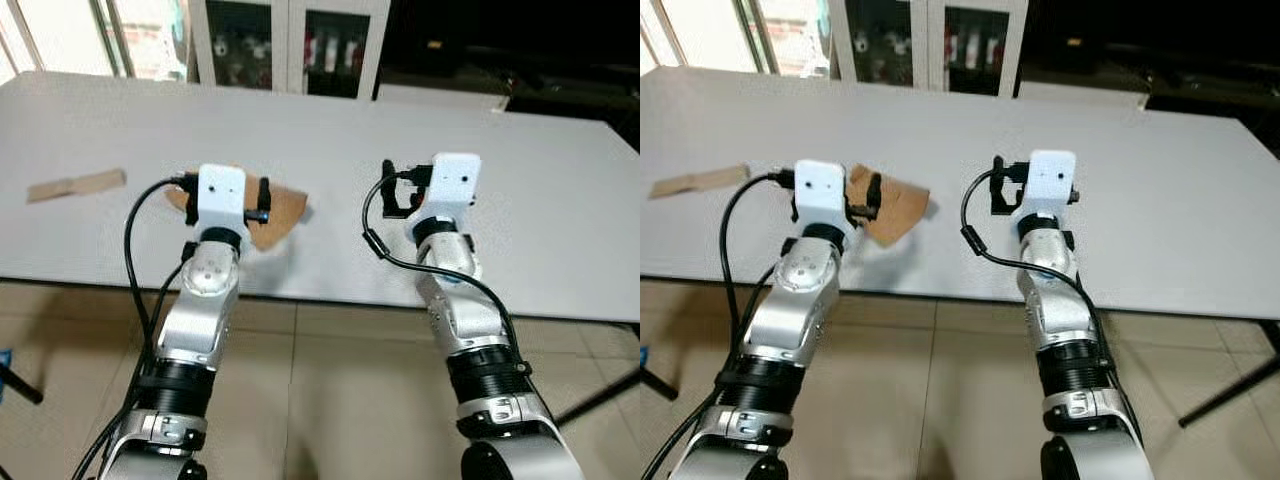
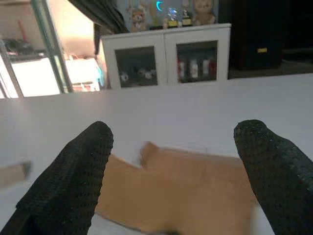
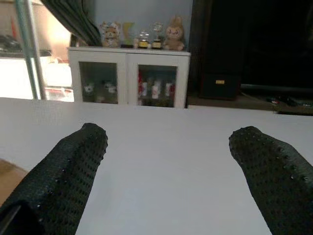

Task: Picking trash to rubbish bin

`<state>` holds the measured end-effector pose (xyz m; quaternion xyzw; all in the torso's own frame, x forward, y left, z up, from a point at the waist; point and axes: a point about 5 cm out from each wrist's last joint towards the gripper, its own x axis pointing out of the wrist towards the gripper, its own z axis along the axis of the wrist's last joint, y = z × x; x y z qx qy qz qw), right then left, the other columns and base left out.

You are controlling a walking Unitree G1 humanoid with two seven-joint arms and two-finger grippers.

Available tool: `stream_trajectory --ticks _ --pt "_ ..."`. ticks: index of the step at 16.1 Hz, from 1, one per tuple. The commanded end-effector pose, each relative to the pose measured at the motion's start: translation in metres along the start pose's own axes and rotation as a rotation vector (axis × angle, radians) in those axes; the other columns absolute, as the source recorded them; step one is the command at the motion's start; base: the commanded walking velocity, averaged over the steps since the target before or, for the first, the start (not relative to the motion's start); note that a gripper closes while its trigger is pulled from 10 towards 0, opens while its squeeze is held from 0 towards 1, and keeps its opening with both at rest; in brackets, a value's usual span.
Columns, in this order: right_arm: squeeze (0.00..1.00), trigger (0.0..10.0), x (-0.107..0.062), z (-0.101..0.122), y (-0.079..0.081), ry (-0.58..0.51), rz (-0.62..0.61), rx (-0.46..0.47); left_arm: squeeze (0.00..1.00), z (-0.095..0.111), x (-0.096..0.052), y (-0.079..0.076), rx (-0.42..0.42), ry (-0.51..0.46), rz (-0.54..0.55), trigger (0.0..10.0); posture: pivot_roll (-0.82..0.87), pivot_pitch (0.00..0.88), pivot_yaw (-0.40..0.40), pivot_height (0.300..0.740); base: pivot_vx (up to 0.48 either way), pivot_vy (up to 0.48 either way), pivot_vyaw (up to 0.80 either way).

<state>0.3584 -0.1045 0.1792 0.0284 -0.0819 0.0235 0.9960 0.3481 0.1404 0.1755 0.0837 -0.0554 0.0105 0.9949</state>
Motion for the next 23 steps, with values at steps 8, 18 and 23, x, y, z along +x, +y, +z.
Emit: stream_trajectory --ticks 8,18,23 --pt "0.0 10.0 0.002 0.002 0.009 0.002 0.03 0.011 0.0 -0.021 -0.015 -0.019 0.006 0.082 -0.166 10.0 0.01 0.061 -0.06 0.74 0.15 0.0 0.0" --pt "0.0 10.0 0.001 0.0 0.01 0.01 0.039 0.017 0.0 -0.038 -0.036 -0.005 -0.042 0.24 -0.058 10.0 0.01 0.074 -0.057 0.74 0.0 0.0 0.0" --pt "0.0 10.0 -0.001 -0.001 0.011 0.016 0.041 0.018 0.0 -0.047 -0.032 0.019 -0.145 0.282 0.129 10.0 0.01 0.085 -0.061 0.74 0.0 0.0 0.0"
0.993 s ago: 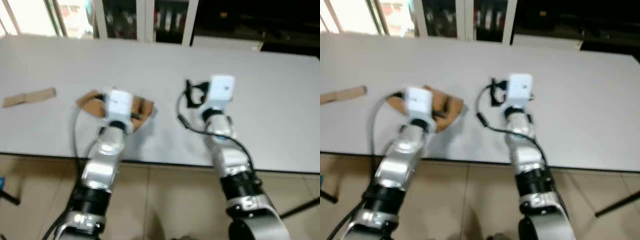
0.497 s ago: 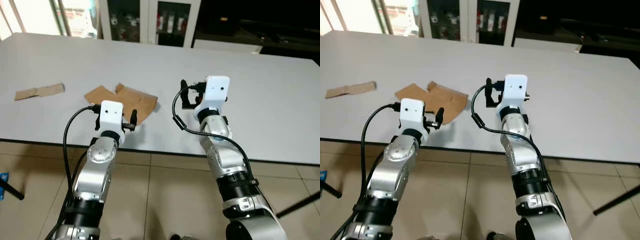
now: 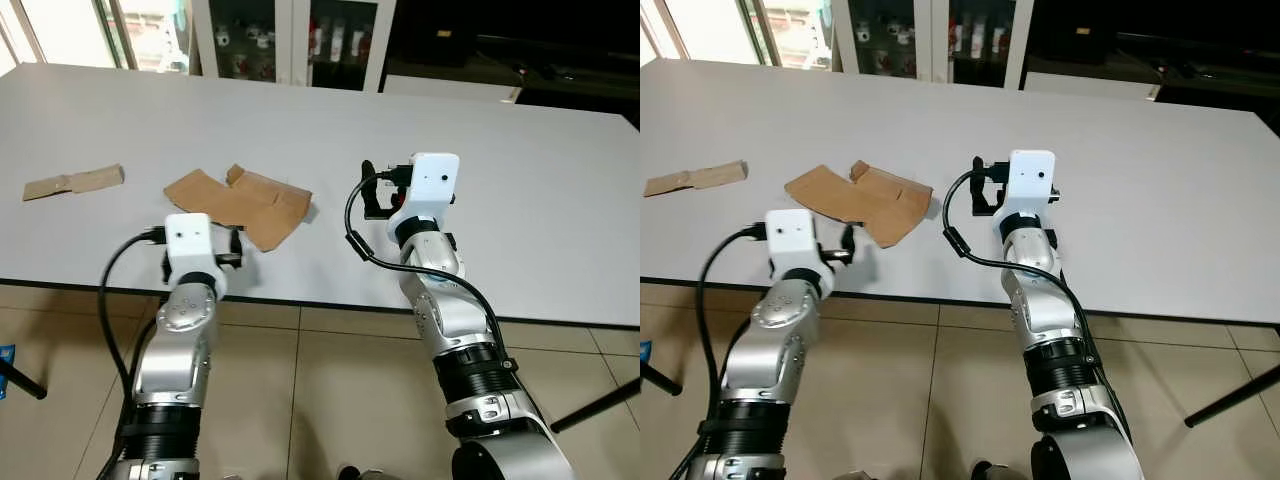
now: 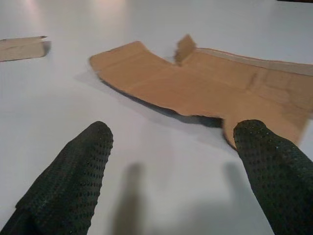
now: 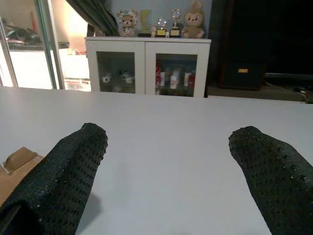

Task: Picking trash to rubbish bin

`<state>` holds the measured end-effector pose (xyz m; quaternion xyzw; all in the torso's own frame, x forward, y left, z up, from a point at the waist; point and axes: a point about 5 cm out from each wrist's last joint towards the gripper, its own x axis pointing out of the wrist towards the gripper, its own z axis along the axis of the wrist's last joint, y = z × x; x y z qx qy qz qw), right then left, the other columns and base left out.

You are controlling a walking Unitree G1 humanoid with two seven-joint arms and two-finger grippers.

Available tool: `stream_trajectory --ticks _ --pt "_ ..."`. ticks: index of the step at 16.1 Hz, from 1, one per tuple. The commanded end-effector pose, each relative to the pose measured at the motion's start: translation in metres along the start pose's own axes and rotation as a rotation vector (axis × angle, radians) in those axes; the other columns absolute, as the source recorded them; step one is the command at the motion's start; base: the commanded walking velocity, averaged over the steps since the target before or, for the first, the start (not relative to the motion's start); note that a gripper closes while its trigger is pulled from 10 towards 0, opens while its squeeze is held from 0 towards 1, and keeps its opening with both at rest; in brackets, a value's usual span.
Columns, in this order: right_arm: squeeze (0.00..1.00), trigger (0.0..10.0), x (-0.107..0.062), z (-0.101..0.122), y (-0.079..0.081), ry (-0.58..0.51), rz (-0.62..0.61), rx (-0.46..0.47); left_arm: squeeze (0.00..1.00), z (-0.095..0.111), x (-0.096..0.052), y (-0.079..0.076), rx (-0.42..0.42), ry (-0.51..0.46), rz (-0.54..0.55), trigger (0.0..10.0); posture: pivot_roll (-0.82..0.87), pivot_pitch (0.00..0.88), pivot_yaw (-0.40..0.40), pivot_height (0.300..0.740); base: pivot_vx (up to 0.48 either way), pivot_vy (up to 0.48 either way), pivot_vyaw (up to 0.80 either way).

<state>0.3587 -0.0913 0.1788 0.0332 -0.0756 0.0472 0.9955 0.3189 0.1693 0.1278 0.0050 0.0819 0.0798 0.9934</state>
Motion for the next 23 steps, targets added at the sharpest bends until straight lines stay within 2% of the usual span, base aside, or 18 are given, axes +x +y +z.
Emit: stream_trajectory --ticks 1,4,9,12,13,16,18,23 --pt "0.0 10.0 -0.002 0.0 -0.002 0.002 -0.003 0.007 0.0 0.005 0.004 0.0 -0.025 -0.005 0.02 10.0 0.01 0.088 -0.062 0.74 0.0 0.0 0.0" --pt "0.0 10.0 -0.004 0.004 0.001 -0.025 0.015 0.028 0.0 0.008 0.011 0.0 -0.188 0.033 0.043 10.0 0.0 0.094 -0.06 0.74 0.0 0.0 0.0" --pt "0.0 10.0 -0.006 0.004 0.001 -0.026 0.019 0.029 0.0 0.011 0.016 -0.008 -0.271 0.045 0.02 10.0 -0.01 0.106 -0.062 0.74 0.0 0.0 0.0" --pt "0.0 10.0 -0.007 0.005 0.001 -0.026 0.021 0.028 0.0 0.01 0.018 -0.013 -0.352 0.076 -0.004 10.0 -0.01 0.109 -0.063 0.74 0.0 0.0 0.0" --pt "0.0 10.0 -0.008 0.005 0.002 -0.027 0.025 0.03 0.0 0.011 0.02 -0.017 -0.429 0.096 -0.015 10.0 -0.02 0.112 -0.062 0.74 0.0 0.0 0.0" --pt "0.0 10.0 -0.008 0.005 0.002 -0.027 0.026 0.029 0.0 0.012 0.022 -0.02 -0.482 0.107 -0.02 10.0 -0.02 0.116 -0.063 0.74 0.0 0.0 0.0" --pt "0.0 10.0 -0.009 0.006 0.003 -0.026 0.027 0.028 0.0 0.014 0.026 -0.022 -0.556 0.122 -0.02 10.0 -0.02 0.119 -0.064 0.74 0.0 0.0 0.0" --pt "0.0 10.0 -0.011 0.005 0.003 -0.021 0.03 0.027 0.0 0.019 0.034 -0.03 -0.618 0.138 -0.043 10.0 -0.03 0.133 -0.063 0.74 0.0 0.0 0.0"
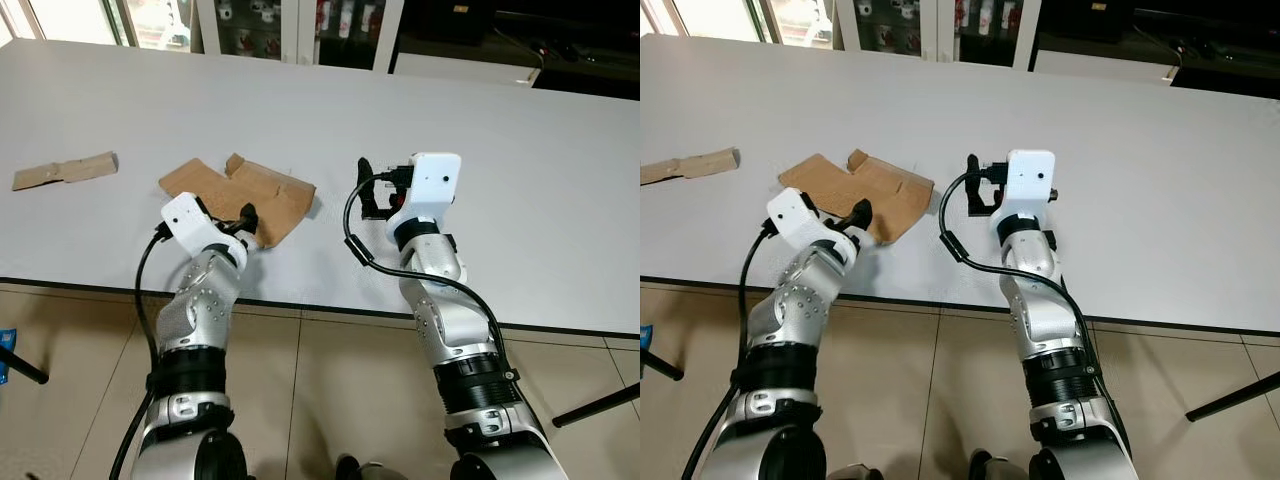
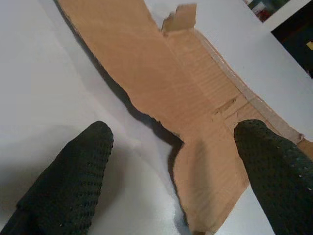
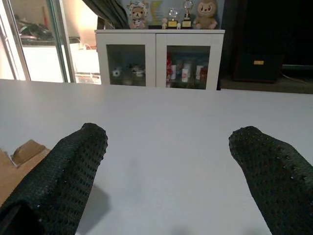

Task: Picking trash to rubbish bin

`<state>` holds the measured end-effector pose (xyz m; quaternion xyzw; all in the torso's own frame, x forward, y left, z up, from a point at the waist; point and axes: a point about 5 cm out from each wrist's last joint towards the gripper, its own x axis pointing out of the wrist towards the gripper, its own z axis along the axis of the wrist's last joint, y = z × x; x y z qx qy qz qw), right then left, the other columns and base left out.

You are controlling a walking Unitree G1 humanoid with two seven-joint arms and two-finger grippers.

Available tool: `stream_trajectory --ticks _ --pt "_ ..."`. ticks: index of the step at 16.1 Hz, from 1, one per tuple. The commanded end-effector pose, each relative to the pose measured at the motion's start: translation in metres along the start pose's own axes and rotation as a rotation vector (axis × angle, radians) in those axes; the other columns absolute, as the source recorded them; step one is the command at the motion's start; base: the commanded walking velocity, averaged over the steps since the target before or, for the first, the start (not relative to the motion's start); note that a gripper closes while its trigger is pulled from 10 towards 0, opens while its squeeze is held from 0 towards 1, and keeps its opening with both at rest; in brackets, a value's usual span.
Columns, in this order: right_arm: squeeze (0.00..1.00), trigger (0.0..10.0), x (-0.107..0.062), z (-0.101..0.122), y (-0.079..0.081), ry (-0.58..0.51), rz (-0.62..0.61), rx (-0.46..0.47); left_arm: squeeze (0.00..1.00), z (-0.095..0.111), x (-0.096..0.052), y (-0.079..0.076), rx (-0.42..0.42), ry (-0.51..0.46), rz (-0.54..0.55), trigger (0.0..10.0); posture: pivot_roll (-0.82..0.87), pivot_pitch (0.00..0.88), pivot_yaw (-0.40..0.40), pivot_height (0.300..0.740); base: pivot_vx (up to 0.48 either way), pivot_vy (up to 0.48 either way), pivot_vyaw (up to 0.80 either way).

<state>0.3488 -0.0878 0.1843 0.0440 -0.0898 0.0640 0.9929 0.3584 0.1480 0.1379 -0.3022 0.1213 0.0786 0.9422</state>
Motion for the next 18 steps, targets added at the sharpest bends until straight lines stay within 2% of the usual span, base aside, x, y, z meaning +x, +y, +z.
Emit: stream_trajectory --ticks 1,3,9,18 --pt "0.0 10.0 -0.003 -0.002 -0.001 0.011 -0.001 0.005 0.0 0.002 0.003 -0.006 -0.035 0.005 -0.004 10.0 -0.04 0.137 -0.064 0.74 0.0 0.0 0.0" --pt "0.0 10.0 -0.004 -0.002 -0.001 0.013 0.0 0.005 0.0 0.003 0.004 -0.008 -0.049 0.009 -0.006 10.0 -0.04 0.144 -0.063 0.74 0.0 0.0 0.0" --pt "0.0 10.0 -0.01 -0.002 0.0 0.026 -0.001 0.009 0.0 -0.001 0.011 -0.018 -0.166 0.063 -0.018 10.0 -0.06 0.173 -0.059 0.74 0.0 0.0 0.0" --pt "0.0 10.0 -0.019 0.001 0.0 0.036 0.008 0.021 0.0 -0.011 0.018 -0.026 -0.22 0.111 -0.038 10.0 -0.11 0.197 -0.057 0.74 0.0 0.0 0.0"
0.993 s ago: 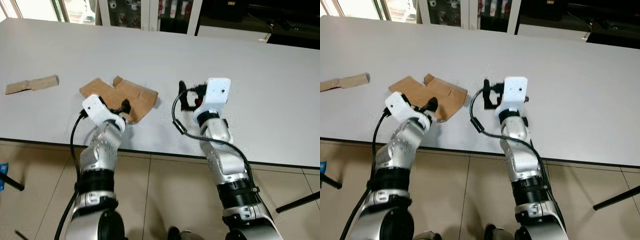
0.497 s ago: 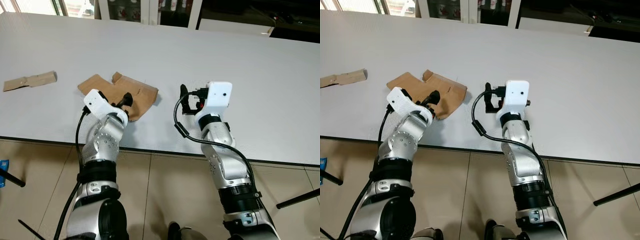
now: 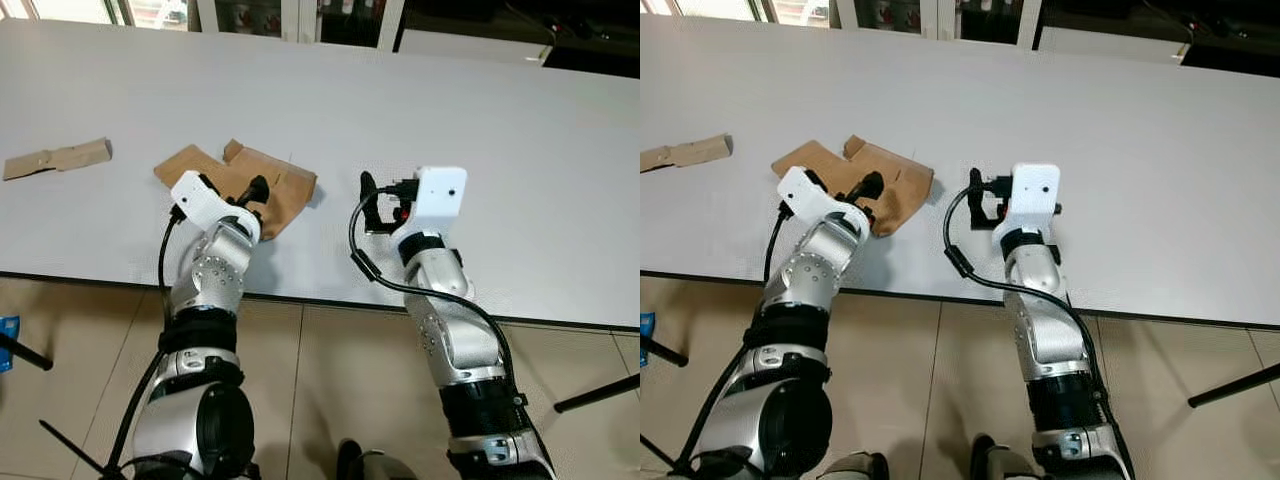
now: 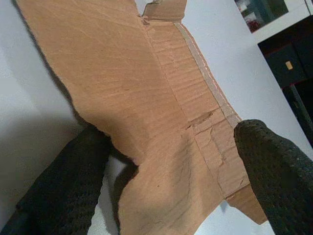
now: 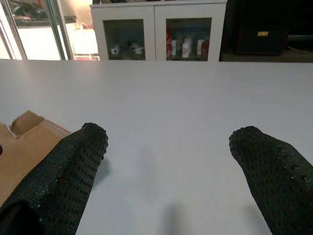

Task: Picking trash to rubbish bin

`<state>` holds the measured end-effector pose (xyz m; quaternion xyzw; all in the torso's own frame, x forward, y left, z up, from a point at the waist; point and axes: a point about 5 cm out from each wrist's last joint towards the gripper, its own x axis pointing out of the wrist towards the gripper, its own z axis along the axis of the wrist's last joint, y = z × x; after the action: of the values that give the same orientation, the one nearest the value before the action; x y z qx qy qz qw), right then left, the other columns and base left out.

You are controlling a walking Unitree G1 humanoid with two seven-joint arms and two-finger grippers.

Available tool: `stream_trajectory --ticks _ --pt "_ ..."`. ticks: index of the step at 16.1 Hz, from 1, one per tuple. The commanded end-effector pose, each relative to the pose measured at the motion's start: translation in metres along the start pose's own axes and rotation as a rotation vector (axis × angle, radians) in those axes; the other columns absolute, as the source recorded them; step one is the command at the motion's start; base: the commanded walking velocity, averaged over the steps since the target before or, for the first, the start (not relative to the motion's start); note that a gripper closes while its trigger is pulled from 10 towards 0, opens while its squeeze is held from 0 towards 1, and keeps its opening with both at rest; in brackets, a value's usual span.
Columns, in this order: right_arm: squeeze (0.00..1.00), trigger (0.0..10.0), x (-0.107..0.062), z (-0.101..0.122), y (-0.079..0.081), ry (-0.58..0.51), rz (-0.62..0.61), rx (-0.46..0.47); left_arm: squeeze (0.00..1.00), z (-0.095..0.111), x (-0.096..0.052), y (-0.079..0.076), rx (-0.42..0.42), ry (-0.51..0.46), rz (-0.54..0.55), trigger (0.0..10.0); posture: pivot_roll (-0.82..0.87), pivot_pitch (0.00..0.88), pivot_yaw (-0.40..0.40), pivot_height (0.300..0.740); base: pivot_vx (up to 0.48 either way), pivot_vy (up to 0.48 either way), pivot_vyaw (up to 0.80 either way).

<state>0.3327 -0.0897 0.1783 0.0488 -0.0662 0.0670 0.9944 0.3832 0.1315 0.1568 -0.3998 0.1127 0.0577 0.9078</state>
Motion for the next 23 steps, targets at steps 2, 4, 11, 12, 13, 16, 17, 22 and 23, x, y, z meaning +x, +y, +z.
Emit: stream_trajectory --ticks 2,4,11,12,13,16,17,22,23 --pt "0.0 10.0 -0.003 0.005 0.001 -0.009 0.006 0.008 0.0 -0.022 0.001 0.006 -0.028 0.092 0.032 10.0 -0.12 0.198 -0.058 0.74 0.0 0.0 0.0" --pt "0.0 10.0 -0.006 0.005 0.0 -0.006 0.006 0.009 0.0 -0.027 0.003 0.003 -0.046 0.108 0.026 10.0 -0.13 0.21 -0.061 0.74 0.0 0.0 0.0" --pt "0.0 10.0 -0.016 0.009 0.003 0.011 0.009 0.036 0.0 -0.048 0.005 0.008 -0.082 0.169 0.05 7.6 -0.18 0.251 -0.063 0.74 0.0 0.0 0.0" --pt "0.0 10.0 -0.017 0.009 0.003 0.014 0.011 0.049 0.0 -0.049 0.006 0.009 -0.082 0.169 0.053 6.5 -0.18 0.251 -0.063 0.74 0.0 0.0 0.0" --pt "0.0 10.0 -0.018 0.009 0.003 0.02 0.016 0.069 0.0 -0.049 0.006 0.01 -0.081 0.168 0.058 0.0 -0.18 0.257 -0.064 0.74 0.0 0.0 0.0" --pt "0.0 10.0 -0.019 0.008 0.004 0.031 0.028 0.077 0.0 -0.049 0.006 0.011 -0.082 0.164 0.064 0.0 -0.18 0.263 -0.066 0.74 0.0 0.0 0.0" --pt "0.0 10.0 -0.019 0.008 0.005 0.034 0.033 0.079 0.0 -0.049 0.006 0.011 -0.083 0.161 0.065 0.0 -0.18 0.266 -0.066 0.74 0.0 0.0 0.0" --pt "0.0 10.0 -0.02 0.009 0.005 0.041 0.045 0.083 0.0 -0.048 0.007 0.009 -0.09 0.152 0.058 0.0 -0.18 0.267 -0.07 0.74 0.0 0.0 0.0" --pt "0.0 10.0 -0.019 0.009 0.006 0.042 0.048 0.082 0.0 -0.048 0.007 0.009 -0.092 0.151 0.056 0.0 -0.18 0.267 -0.07 0.74 0.0 0.0 0.0"
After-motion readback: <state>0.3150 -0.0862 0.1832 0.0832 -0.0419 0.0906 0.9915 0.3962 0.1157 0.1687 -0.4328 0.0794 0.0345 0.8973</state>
